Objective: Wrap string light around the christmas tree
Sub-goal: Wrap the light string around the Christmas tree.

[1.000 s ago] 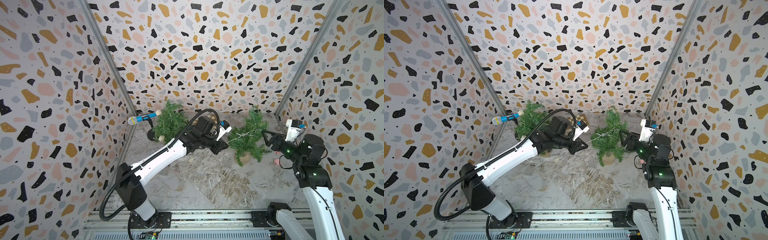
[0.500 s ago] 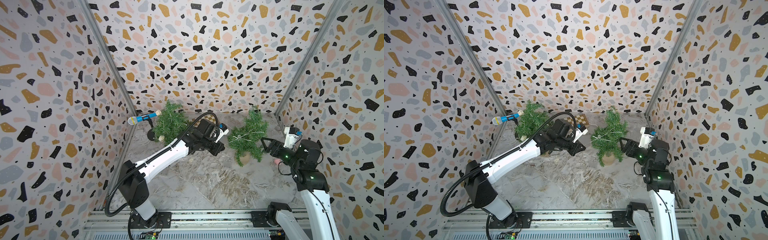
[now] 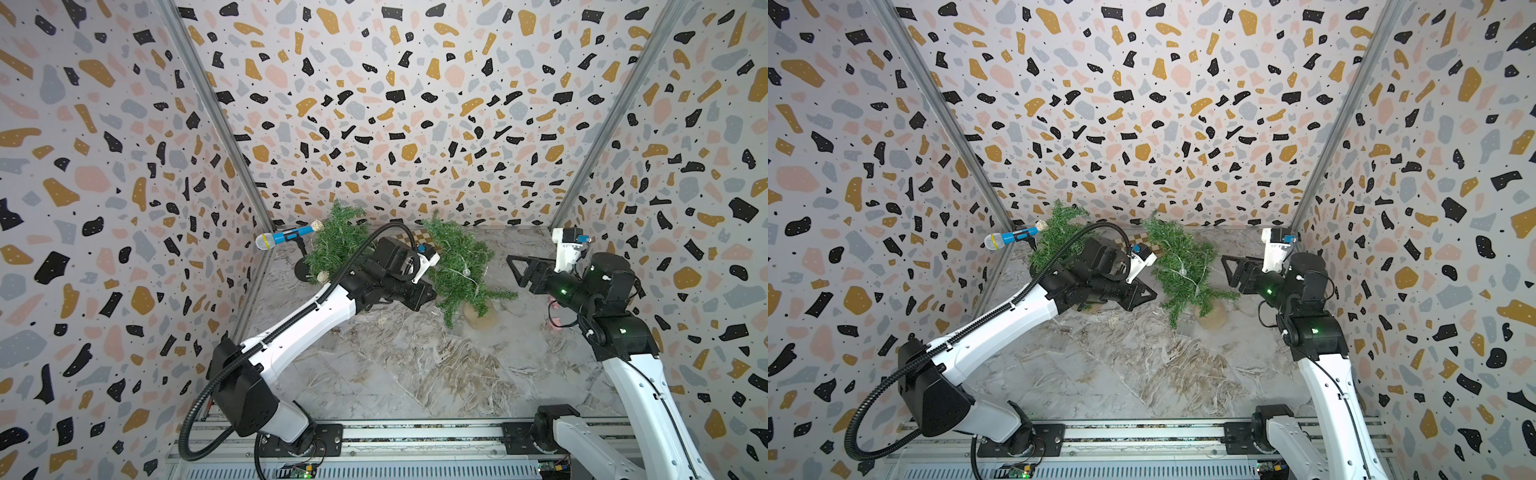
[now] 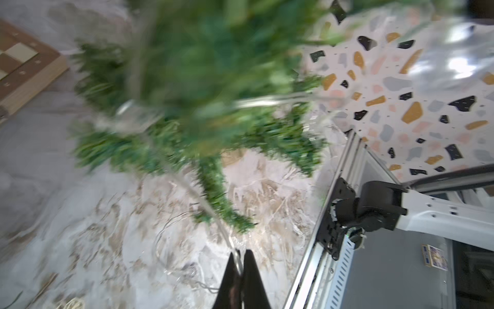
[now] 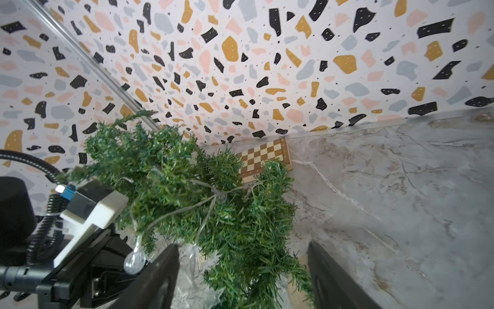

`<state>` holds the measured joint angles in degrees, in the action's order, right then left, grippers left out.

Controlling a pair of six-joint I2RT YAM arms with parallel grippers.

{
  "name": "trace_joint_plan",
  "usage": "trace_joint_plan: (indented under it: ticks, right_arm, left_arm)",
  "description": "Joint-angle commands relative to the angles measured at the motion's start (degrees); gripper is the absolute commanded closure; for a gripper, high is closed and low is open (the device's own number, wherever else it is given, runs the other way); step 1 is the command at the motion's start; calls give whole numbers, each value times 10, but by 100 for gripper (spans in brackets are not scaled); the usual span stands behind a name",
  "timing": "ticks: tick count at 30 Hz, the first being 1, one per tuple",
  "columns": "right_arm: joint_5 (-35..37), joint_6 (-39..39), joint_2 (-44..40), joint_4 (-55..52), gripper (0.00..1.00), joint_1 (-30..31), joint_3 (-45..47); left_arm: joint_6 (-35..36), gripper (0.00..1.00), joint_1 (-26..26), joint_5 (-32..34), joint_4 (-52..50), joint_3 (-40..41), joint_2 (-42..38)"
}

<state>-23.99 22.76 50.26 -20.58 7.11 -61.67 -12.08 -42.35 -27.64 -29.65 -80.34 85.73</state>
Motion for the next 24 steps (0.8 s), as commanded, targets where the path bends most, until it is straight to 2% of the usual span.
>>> trace_joint_plan:
  ticks: [1,5,8,10,12,16,19,22,24]
  right_arm:
    - [35,-35,2,1,23,31,-17]
    - [69,-32,23,8,23,66,-7]
    - [102,-20,84,31,25,71,28]
    - [96,-8,128,24,32,72,42]
    - [110,-11,120,28,33,84,59]
    - [162,-61,119,6,26,90,67]
    - [177,-76,150,5,25,103,75]
    - [243,-84,168,49,24,138,107]
    - [279,-106,184,75,24,142,117]
  left_arm:
    - [-17,100,-8,-38,52,-22,2]
    - [15,100,-8,-13,79,-60,43]
    - [6,100,-12,-34,44,-167,130]
    - [3,100,-25,-33,4,-221,165]
    - [9,100,-28,-32,3,-203,156]
    - [4,100,-16,-10,47,-121,107]
    - [-1,100,-11,-19,37,-132,107]
    - [1,100,-11,-26,26,-154,113]
    - [1,100,-11,-29,17,-163,112]
